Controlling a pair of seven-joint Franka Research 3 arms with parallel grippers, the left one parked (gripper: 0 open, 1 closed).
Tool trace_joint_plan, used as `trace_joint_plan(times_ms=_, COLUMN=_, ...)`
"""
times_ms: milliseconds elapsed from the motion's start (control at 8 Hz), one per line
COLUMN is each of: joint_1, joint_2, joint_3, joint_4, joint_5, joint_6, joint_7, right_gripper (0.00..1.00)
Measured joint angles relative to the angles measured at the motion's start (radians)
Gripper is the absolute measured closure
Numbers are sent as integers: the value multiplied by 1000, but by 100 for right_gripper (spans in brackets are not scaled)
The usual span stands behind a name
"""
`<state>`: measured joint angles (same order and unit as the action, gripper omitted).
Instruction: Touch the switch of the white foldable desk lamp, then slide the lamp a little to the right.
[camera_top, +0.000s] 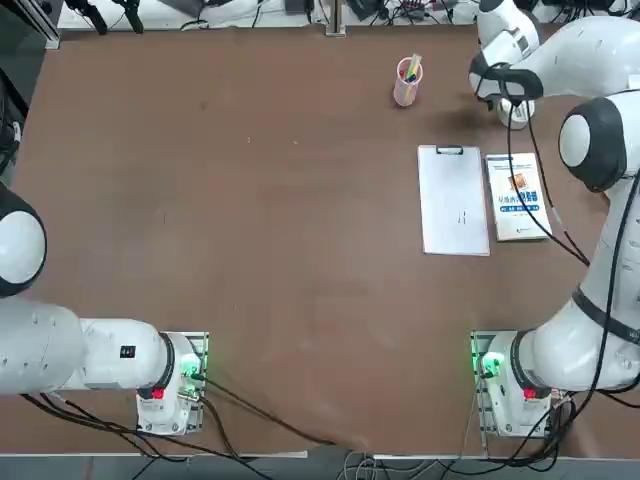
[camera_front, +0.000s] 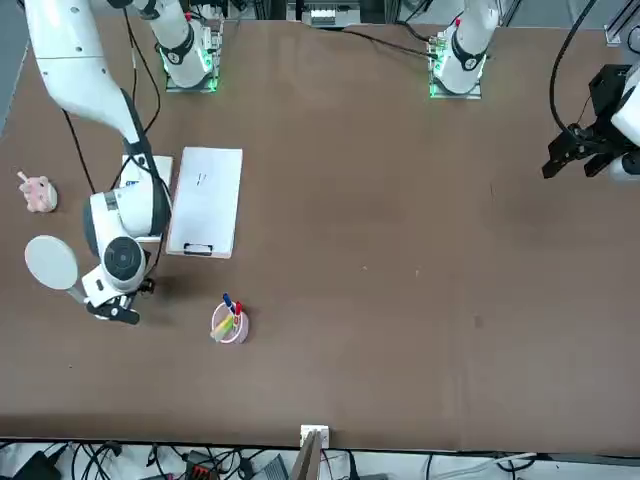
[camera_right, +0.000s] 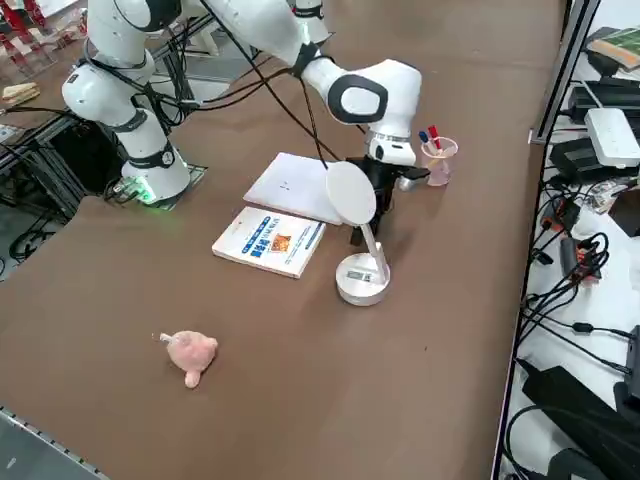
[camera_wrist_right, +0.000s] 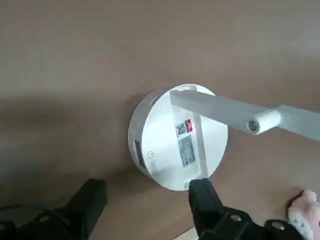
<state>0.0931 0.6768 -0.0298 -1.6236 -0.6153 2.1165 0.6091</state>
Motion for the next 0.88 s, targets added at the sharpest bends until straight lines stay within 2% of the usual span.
trace_joint_plan(times_ms=625, joint_1=-2, joint_2=31, joint_3=0, joint_4=0, joint_5=-2, joint_6=60, joint_7=-10, right_gripper=0)
trace_joint_plan(times_ms=875, joint_1=-6, joint_2=34, joint_3=-1, joint_4=0, joint_5=-3, joint_6=84, joint_7=-61, right_gripper=0)
